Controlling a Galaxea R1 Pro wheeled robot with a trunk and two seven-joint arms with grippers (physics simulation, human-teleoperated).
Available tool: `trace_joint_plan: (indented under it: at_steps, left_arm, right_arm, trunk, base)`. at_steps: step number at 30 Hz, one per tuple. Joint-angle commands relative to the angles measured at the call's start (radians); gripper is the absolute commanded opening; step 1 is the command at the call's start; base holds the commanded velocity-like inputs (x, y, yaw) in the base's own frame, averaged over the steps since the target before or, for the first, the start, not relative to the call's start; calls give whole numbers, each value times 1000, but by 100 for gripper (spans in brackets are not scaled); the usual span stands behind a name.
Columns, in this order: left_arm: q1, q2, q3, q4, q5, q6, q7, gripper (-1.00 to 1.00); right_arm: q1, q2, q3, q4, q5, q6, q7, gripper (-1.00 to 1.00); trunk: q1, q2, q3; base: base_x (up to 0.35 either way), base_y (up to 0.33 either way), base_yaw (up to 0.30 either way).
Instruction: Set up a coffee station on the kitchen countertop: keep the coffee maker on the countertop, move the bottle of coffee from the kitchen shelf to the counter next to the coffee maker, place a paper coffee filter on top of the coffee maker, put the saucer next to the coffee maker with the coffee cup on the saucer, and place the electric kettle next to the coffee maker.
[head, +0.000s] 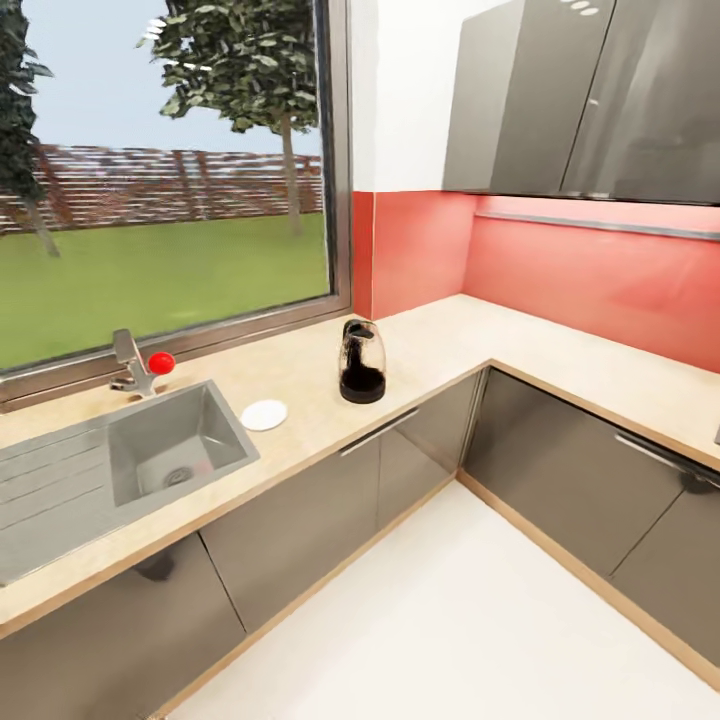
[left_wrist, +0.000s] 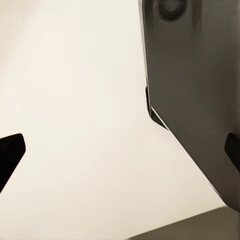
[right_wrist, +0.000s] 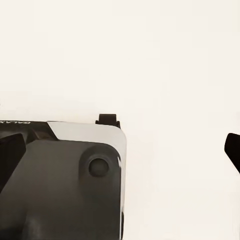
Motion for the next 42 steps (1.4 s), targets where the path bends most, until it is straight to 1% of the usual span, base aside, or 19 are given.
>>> trace_joint_plan:
  at_steps: [1, 35, 42]
  left_arm:
    - [-2, -1, -9, 2, 8, 1, 3, 100]
    - [-2, 1, -7, 1, 9, -1, 2, 100]
    - [-2, 0, -7, 1, 9, -1, 2, 100]
  right_arm:
    - [0, -1, 8, 0, -9, -1, 0, 100]
    - [0, 0, 8, 0, -9, -1, 0, 100]
    - [0, 0, 8, 0, -9, -1, 1, 100]
  trunk:
    - [1, -2, -2]
    - [1, -2, -2]
    - [1, -2, -2]
  base:
    - [0, 0, 280]
    - [0, 0, 280]
    - [131, -62, 280]
